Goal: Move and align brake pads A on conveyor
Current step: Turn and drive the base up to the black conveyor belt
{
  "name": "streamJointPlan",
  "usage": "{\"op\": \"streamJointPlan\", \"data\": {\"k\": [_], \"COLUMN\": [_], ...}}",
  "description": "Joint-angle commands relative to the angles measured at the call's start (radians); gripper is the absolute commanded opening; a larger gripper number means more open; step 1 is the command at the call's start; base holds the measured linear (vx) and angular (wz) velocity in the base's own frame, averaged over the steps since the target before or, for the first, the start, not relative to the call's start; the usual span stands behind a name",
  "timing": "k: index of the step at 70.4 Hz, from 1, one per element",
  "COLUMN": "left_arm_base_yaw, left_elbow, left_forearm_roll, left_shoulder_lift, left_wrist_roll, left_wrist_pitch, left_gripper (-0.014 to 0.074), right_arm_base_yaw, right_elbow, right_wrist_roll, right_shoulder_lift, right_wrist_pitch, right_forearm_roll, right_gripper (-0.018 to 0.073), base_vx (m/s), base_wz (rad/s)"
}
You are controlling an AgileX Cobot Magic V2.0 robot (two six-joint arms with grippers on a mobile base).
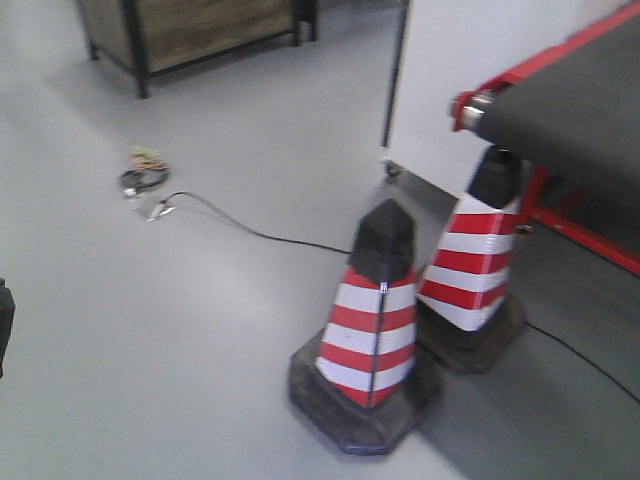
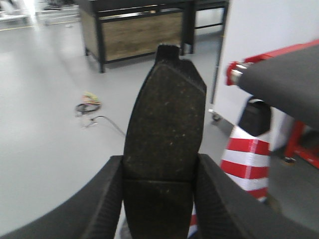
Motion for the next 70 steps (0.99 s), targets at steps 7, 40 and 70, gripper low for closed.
{"op": "streamJointPlan", "data": {"k": [7,40,70], "left_arm_base_yaw": [-0.002,-0.002,-0.002], "left_elbow": [-0.032,-0.032,-0.032], "left_forearm_roll": [-0.001,-0.001,-0.001], "left_shoulder_lift": [0.006,0.006,0.006], "left_wrist_roll": [-0.005,-0.005,-0.005], "left_wrist_pitch": [-0.092,-0.092,-0.092], "left_gripper": [-0.0006,-0.0006,-0.0006], "right_arm_base_yaw": [-0.004,-0.004,-0.004], "right_elbow": [-0.031,-0.031,-0.031], "right_wrist_roll": [-0.002,-0.002,-0.002], "right_shoulder_lift": [0.015,0.015,0.015], "right_wrist_pitch": [-0.097,-0.097,-0.097], "right_forearm_roll": [-0.004,-0.004,-0.004], "right_gripper": [-0.0002,-0.0002,-0.0002], "base_vx": [0.14,0.11,0.08], "base_wz": [-0.71,-0.73,-0.66]}}
